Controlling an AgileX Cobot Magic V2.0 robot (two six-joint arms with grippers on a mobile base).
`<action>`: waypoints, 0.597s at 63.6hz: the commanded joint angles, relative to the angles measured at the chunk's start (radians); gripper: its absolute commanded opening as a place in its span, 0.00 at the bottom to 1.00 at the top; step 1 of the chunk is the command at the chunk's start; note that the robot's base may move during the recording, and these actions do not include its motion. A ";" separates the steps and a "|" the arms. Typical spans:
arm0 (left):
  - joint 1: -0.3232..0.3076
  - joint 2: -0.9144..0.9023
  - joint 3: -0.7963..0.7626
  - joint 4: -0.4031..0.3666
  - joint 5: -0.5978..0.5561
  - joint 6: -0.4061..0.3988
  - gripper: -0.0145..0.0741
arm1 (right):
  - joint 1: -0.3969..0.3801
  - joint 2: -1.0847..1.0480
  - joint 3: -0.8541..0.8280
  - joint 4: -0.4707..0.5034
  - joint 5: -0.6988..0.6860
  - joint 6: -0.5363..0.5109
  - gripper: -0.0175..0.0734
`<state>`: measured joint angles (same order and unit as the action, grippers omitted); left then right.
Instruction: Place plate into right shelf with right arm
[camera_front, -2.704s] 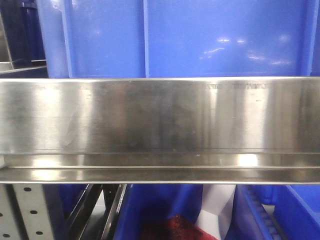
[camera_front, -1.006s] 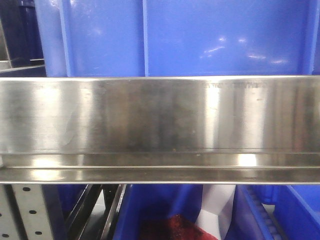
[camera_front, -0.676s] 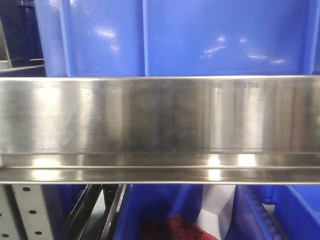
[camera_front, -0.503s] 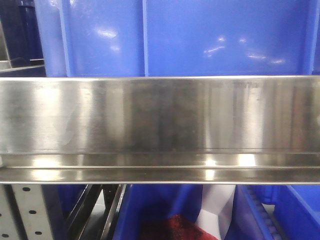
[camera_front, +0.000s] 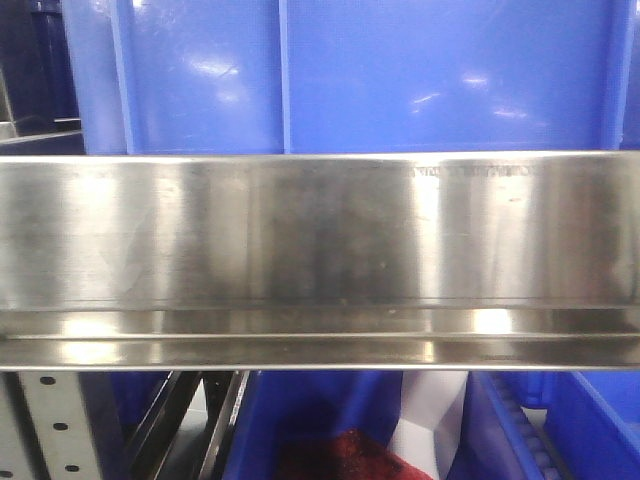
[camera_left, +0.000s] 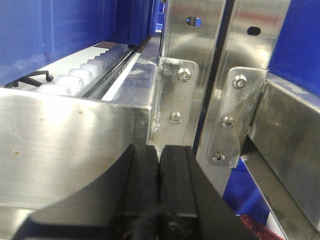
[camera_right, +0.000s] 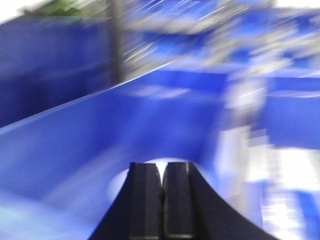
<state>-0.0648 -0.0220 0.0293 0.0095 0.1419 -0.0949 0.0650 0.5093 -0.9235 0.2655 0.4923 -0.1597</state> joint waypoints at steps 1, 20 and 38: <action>-0.007 0.002 0.012 -0.002 -0.087 -0.006 0.11 | -0.066 -0.060 0.053 -0.007 -0.163 -0.009 0.26; -0.007 0.002 0.012 -0.002 -0.087 -0.006 0.11 | -0.108 -0.331 0.350 -0.072 -0.236 0.007 0.26; -0.007 0.002 0.012 -0.002 -0.087 -0.006 0.11 | -0.108 -0.500 0.558 -0.082 -0.275 0.061 0.26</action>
<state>-0.0648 -0.0220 0.0293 0.0095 0.1419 -0.0949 -0.0366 0.0245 -0.3873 0.1914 0.3291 -0.1115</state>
